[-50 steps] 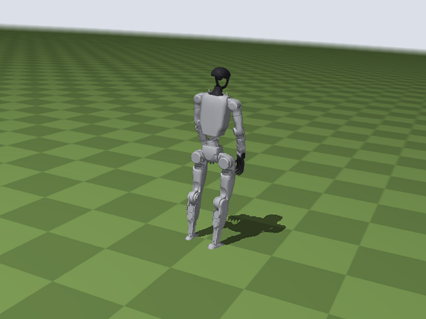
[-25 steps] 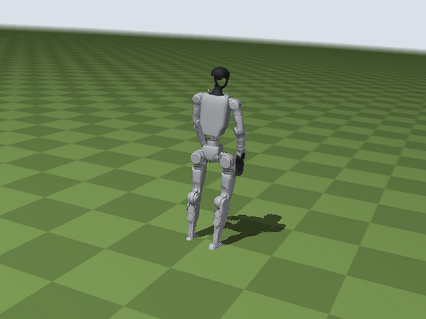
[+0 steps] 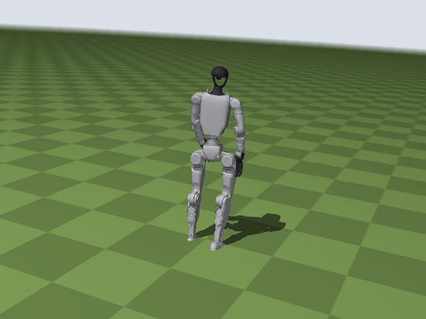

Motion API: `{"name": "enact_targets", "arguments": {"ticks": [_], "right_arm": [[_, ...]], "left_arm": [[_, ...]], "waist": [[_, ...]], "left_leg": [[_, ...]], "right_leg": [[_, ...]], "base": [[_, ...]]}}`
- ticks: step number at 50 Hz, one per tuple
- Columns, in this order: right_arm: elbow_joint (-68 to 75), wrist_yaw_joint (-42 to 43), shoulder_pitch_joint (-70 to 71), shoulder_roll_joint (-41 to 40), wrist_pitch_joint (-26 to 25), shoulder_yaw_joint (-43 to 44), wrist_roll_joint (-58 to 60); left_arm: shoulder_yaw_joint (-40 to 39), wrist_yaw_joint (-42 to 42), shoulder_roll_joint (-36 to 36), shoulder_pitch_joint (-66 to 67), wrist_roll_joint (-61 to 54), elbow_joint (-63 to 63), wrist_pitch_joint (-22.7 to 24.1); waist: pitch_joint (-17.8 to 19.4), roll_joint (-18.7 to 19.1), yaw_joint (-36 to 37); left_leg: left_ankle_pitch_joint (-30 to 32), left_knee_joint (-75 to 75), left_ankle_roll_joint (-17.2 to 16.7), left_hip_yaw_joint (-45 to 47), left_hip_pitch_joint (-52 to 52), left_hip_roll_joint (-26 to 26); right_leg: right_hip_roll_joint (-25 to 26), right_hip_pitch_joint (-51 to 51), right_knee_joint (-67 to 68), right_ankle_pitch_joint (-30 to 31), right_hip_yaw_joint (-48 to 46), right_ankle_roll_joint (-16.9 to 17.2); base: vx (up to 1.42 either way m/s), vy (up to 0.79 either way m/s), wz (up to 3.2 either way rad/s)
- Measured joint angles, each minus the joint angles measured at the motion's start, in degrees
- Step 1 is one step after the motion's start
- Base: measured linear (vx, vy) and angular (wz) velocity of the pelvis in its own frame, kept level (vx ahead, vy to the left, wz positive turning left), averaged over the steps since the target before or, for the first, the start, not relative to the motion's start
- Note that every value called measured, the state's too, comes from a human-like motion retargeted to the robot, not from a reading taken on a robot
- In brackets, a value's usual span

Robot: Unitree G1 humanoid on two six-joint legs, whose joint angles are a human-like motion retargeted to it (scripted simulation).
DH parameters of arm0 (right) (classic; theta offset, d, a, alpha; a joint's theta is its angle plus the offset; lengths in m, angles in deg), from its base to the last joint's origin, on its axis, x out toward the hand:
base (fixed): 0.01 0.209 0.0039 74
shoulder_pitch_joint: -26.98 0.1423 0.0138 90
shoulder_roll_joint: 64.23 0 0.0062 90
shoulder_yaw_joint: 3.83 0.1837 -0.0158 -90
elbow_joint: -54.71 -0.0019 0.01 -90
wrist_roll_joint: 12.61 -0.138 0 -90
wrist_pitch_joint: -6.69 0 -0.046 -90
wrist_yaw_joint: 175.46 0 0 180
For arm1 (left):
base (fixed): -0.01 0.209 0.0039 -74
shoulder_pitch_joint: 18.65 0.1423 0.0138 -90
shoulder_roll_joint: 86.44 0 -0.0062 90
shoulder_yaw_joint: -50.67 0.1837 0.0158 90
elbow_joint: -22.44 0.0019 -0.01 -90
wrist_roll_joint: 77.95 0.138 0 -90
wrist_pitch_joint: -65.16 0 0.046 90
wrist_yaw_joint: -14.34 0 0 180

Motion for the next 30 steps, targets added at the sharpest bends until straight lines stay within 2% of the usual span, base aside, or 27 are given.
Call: {"name": "enact_targets", "arguments": {"ticks": [30], "right_arm": [[2.5,-1.24,-7.95,-1.86,-0.13,0.95,-0.21]], "left_arm": [[-1.18,1.42,3.59,-0.25,1.52,-1.54,-0.04]], "waist": [[-1.83,1.52,1.3]], "left_leg": [[-0.47,-0.01,-3.79,-7.11,-1.8,0.41]], "right_leg": [[0.77,1.14,3.45,2.45,-6.61,-2.88]], "base": [[0.03,0.02,0.4]]}}
